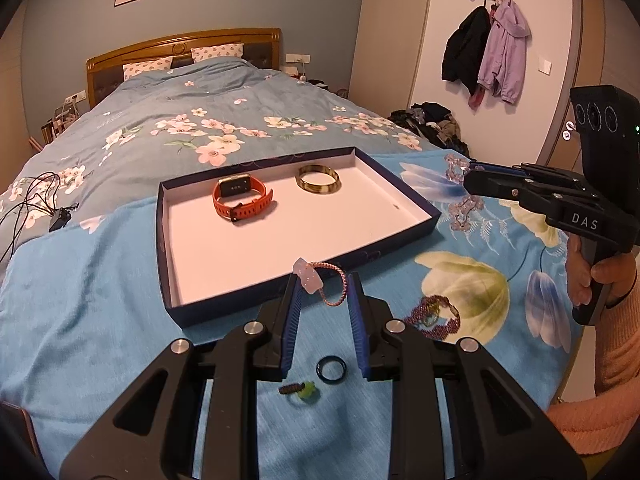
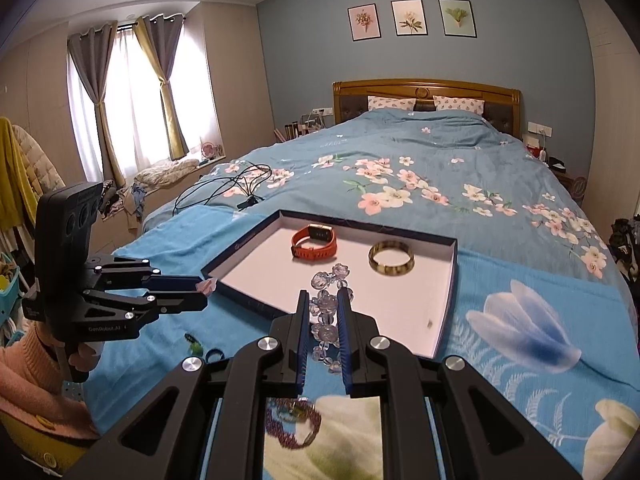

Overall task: Organize jewelry
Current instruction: 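Carry the pink ring into the tray with the left tool while the right tool carries the crystal bracelet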

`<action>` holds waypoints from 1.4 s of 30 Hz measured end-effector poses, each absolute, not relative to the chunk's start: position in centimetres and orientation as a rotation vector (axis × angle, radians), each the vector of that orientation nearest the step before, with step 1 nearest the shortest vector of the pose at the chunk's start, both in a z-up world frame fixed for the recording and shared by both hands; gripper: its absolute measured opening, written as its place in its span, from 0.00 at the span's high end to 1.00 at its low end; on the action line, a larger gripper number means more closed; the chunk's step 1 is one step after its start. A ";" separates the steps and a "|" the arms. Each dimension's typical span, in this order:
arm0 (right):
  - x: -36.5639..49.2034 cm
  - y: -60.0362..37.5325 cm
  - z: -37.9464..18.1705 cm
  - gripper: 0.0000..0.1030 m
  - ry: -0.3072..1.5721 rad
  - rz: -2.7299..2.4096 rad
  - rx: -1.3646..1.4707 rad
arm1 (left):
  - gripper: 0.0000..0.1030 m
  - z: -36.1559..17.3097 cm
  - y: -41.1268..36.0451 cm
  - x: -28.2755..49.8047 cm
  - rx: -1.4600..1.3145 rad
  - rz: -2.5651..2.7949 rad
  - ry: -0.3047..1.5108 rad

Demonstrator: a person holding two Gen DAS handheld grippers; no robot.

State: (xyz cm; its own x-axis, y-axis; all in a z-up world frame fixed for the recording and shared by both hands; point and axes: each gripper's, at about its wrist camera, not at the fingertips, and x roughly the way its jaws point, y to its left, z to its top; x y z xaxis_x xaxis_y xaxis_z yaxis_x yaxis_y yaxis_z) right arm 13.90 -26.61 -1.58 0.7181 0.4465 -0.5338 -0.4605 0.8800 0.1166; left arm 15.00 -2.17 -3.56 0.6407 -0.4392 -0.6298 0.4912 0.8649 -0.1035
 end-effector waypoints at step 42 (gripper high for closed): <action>22.3 -25.7 -2.8 0.89 0.630 0.464 -0.026 | 0.77 -3.7 -2.3 22.4 0.098 -0.453 0.703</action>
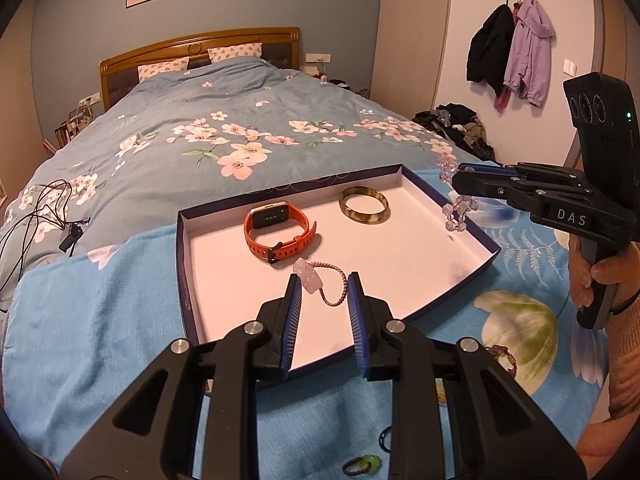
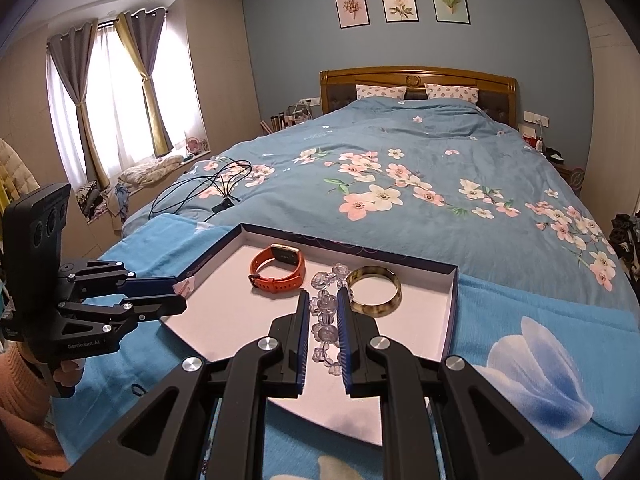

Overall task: Organize jewelry
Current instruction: 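Carry the pink ring into the tray with the left tool while the right tool carries the crystal bracelet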

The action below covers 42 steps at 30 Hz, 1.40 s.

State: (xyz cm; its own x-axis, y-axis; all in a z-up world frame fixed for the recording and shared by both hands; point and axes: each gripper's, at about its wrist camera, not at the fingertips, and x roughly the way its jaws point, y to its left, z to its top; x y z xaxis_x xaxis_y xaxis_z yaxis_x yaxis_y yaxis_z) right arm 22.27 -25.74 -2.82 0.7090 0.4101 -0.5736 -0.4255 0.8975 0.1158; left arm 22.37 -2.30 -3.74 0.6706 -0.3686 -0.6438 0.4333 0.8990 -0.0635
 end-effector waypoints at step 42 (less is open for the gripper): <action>27.1 -23.5 -7.1 0.85 0.759 0.447 -0.131 | 0.76 -8.2 -3.2 29.0 0.062 -0.387 0.852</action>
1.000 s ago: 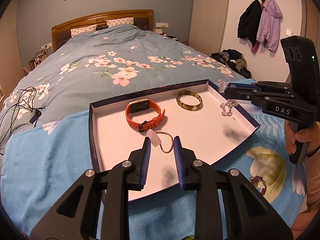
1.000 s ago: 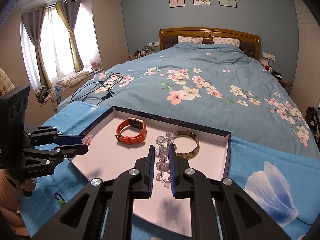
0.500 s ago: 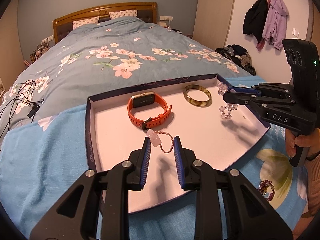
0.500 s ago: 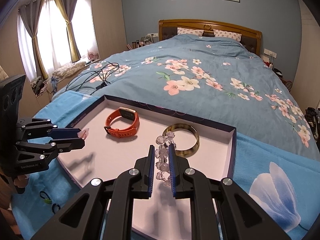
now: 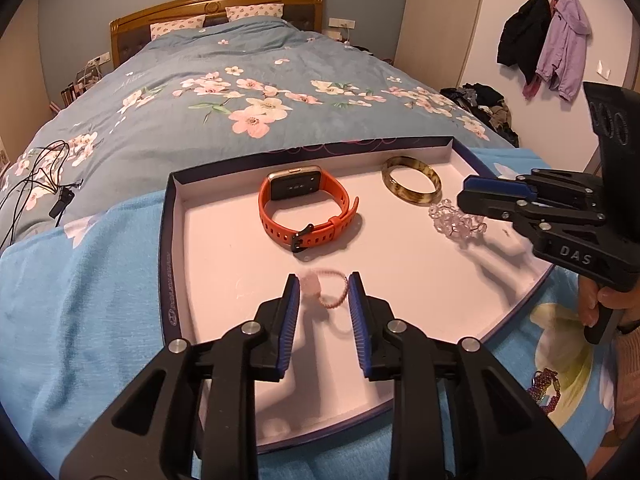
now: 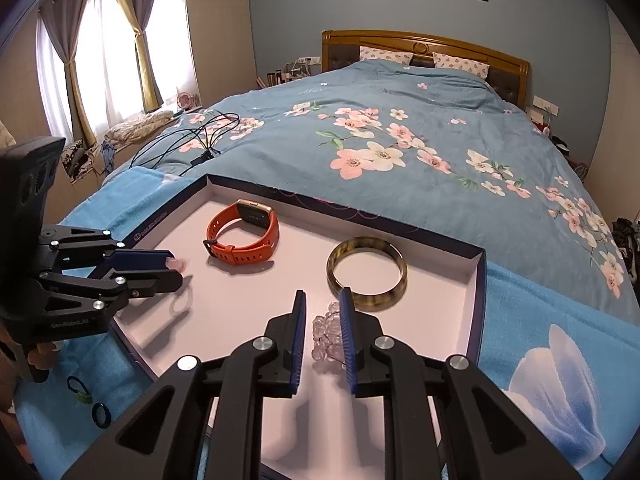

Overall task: Organize jewelry
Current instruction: 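Carry the pink ring into the tray with the left tool while the right tool carries the crystal bracelet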

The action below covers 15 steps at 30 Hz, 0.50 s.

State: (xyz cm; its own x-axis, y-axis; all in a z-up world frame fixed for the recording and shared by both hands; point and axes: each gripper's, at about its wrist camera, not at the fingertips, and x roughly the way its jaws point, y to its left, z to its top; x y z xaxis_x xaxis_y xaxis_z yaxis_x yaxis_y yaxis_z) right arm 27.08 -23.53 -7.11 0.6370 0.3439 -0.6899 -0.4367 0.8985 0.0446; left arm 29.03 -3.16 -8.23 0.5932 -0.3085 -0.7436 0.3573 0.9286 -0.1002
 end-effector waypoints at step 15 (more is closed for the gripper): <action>22.5 -24.4 -4.6 0.67 0.713 0.504 -0.070 | 0.65 -6.5 -2.6 27.3 0.075 -0.362 0.765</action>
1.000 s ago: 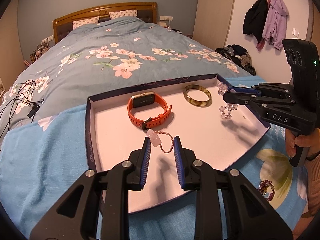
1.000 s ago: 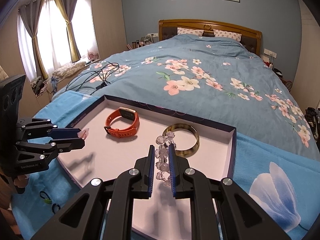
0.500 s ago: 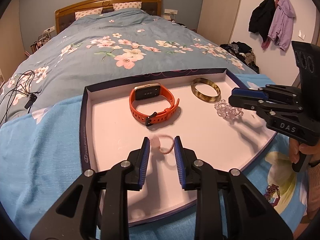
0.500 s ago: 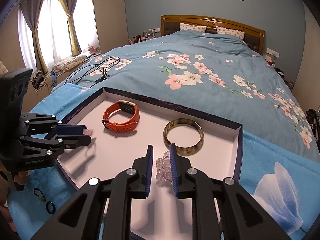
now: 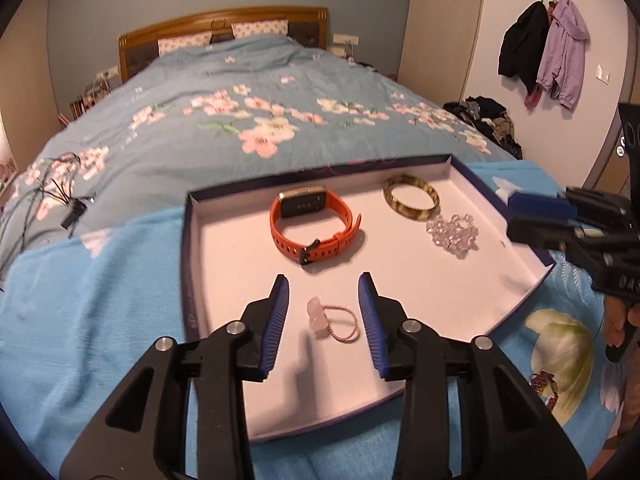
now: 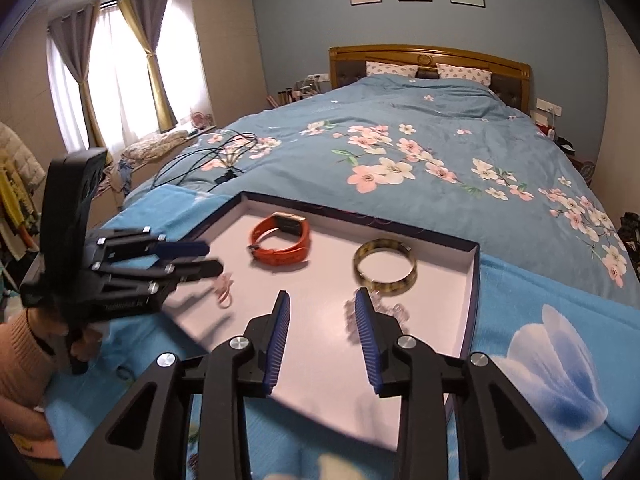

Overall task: Organize jewelry
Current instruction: 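Carry the pink ring into the tray with the left tool while the right tool carries the crystal bracelet, then open both tools to release the ring and bracelet in the tray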

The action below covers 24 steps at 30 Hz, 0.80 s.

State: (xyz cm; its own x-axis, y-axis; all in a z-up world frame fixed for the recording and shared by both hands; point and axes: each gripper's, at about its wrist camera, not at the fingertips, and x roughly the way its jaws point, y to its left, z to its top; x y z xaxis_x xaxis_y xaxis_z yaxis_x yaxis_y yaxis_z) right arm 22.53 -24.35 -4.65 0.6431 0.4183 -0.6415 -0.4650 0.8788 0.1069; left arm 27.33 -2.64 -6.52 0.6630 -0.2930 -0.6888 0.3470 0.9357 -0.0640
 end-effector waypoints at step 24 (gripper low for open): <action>12.0 -26.0 -9.9 0.77 0.895 0.527 -0.099 | 0.55 -5.6 1.2 14.7 0.089 -0.434 0.719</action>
State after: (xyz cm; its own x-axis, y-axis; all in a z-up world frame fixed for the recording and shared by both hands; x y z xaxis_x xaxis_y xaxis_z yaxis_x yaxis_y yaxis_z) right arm 12.05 -26.01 -9.92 0.5081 0.3962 -0.7648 -0.4770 0.8687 0.1332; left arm 14.67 1.21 -5.64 0.6676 -0.3540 -0.6550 0.4146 0.9075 -0.0679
